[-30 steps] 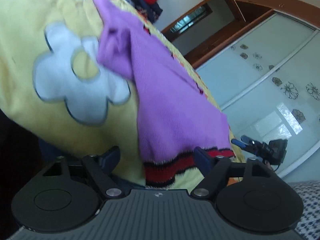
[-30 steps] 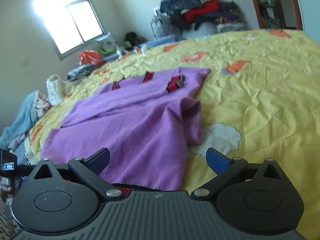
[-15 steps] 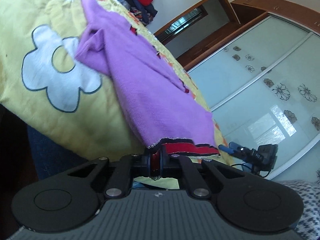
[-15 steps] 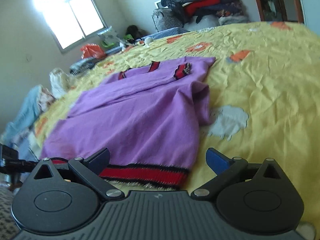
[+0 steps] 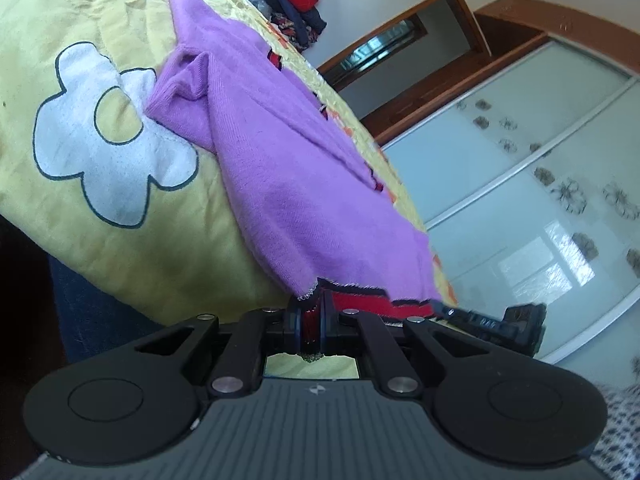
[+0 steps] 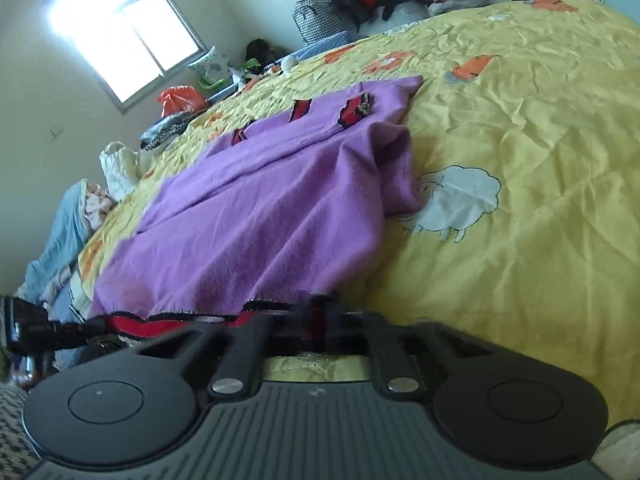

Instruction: Fold small clothes

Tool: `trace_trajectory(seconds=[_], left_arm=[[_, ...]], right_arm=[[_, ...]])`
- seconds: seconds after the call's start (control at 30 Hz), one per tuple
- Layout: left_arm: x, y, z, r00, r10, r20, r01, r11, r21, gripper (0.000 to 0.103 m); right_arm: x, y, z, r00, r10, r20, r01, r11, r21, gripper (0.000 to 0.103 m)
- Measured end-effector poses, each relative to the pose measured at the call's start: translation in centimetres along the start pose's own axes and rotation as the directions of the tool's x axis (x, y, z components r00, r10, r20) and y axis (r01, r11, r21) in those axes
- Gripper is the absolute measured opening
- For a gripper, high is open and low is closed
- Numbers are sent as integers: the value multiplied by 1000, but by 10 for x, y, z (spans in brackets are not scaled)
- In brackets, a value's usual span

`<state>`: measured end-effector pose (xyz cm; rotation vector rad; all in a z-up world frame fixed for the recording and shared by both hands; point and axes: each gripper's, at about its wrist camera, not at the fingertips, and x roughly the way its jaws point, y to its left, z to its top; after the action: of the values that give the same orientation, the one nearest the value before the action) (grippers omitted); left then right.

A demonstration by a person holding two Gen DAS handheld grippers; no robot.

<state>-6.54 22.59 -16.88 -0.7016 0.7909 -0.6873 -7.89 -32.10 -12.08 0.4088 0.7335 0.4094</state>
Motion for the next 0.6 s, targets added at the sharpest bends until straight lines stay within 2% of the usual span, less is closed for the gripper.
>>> trace_trajectory(seconds=[0.1, 0.23, 0.43, 0.6], left_arm=[[-5, -10, -1, 1000, -3, 20, 3, 1000, 28, 7], [-16, -29, 4, 999, -19, 48, 16, 998, 57, 7], [-36, -54, 8, 994, -62, 95, 52, 994, 100, 7], [-45, -65, 6, 990, -83, 113, 70, 991, 115, 7]], right_arm=[[-9, 7, -3, 999, -3, 48, 4, 1000, -14, 5], [-29, 13, 0, 989, 72, 132, -76, 997, 23, 5], [-63, 14, 5, 935, 213, 282, -249, 964, 98, 5], [-80, 13, 2, 928, 206, 311, -253, 960, 118, 5]])
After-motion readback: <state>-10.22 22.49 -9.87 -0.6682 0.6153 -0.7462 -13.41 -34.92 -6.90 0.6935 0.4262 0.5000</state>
